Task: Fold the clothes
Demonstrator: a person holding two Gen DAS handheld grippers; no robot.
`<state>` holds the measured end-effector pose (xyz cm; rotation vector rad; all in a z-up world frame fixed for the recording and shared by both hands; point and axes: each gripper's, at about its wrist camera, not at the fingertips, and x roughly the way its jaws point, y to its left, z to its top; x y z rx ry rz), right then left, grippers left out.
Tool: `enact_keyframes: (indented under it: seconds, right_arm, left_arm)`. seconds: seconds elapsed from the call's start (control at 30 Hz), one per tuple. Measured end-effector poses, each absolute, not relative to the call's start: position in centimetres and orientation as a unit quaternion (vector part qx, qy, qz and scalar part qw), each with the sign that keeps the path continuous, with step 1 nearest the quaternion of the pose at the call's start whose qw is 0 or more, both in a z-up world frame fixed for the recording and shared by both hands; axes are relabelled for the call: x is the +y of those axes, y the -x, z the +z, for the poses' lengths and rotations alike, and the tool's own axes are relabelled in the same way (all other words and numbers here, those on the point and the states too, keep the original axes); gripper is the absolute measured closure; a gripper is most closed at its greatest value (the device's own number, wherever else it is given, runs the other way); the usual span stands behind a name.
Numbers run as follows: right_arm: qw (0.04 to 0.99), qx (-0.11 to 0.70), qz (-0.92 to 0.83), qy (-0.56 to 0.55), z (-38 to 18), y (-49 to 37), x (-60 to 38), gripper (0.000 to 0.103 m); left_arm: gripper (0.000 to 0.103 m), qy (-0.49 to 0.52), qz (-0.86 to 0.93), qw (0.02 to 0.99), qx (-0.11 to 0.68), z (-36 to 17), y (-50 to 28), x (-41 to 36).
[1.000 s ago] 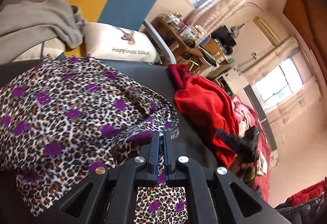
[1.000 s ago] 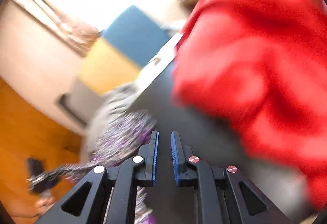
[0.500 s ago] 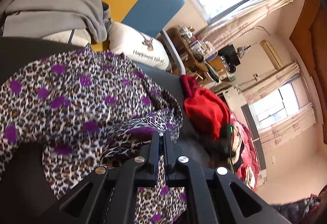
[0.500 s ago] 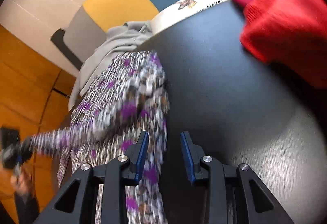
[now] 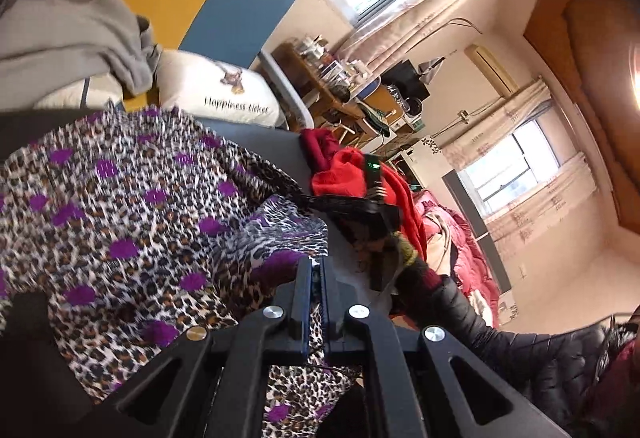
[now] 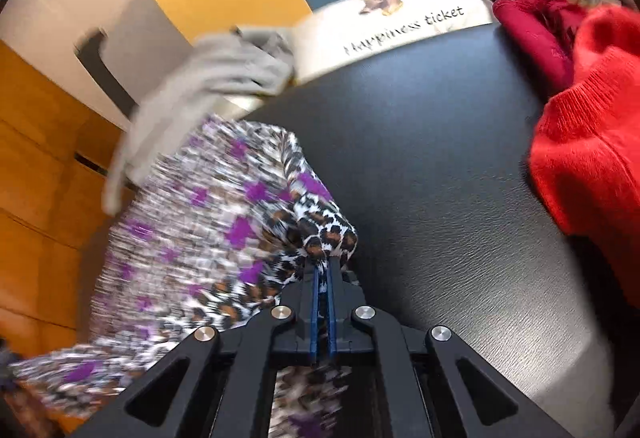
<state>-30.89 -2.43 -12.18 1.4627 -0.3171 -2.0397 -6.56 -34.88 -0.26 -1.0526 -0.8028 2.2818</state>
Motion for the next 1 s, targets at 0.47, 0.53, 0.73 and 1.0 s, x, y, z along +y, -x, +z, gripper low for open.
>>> enact_keyframes:
  seconds: [0.47,0.53,0.73,1.0]
  right_arm:
    - [0.325,-0.137,-0.782,-0.513,-11.3,33.1,-5.1,0.043]
    - [0.304,-0.079,-0.804,-0.504,-12.4,31.3,-4.2,0.050]
    - [0.293,-0.104,-0.793,-0.523,-15.3,31.2,-2.0,0.060]
    - [0.269,-0.086,-0.787,-0.549,-16.9,32.0,-4.0,0.096]
  left_arm:
    - [0.101,0.441,0.782,-0.014,-0.440,-13.0,12.0,-48.3]
    - [0.100,0.445,0.778,-0.029,-0.442,-14.1,11.6,-49.0]
    - [0.095,0.441,0.762,-0.056,-0.470,-15.3,10.0,-51.0]
    - [0.090,0.414,0.796,0.002,-0.441,-13.5,10.9,-47.5]
